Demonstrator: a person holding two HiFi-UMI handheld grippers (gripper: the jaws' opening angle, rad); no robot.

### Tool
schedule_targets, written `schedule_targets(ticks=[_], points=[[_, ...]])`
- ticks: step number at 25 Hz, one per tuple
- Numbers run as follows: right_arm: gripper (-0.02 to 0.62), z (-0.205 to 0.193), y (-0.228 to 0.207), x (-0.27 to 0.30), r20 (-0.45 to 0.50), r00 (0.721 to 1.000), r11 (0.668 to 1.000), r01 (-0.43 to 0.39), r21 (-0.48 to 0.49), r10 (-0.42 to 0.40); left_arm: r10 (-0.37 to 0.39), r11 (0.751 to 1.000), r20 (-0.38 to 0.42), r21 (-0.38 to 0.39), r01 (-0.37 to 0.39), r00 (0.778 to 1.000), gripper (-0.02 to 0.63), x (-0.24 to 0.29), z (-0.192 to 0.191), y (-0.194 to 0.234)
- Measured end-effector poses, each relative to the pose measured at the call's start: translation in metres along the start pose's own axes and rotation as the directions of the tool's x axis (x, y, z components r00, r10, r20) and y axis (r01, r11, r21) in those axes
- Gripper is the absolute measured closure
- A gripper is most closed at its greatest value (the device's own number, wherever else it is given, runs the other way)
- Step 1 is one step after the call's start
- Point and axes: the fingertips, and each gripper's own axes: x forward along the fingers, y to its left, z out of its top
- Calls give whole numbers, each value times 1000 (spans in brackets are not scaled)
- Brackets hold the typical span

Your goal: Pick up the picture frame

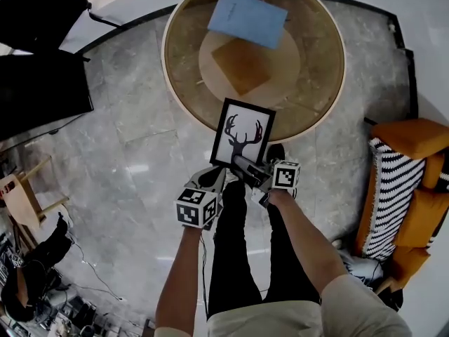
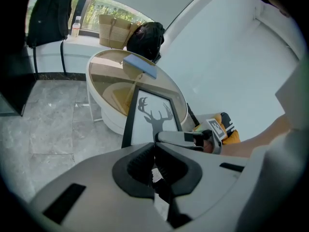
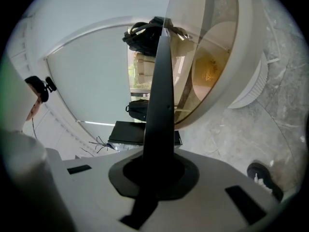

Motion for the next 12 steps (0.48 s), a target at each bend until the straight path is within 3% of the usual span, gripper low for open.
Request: schedule_targets(ticks=[7, 12], points=[[555, -1, 41, -22, -29, 999, 999, 33, -38, -34, 19, 1000, 50, 16, -20, 999, 586, -18, 32, -25], [555, -4, 82, -43, -98, 994, 994, 45, -99, -55, 75, 997, 79, -1, -75, 994, 586, -39, 49, -40]])
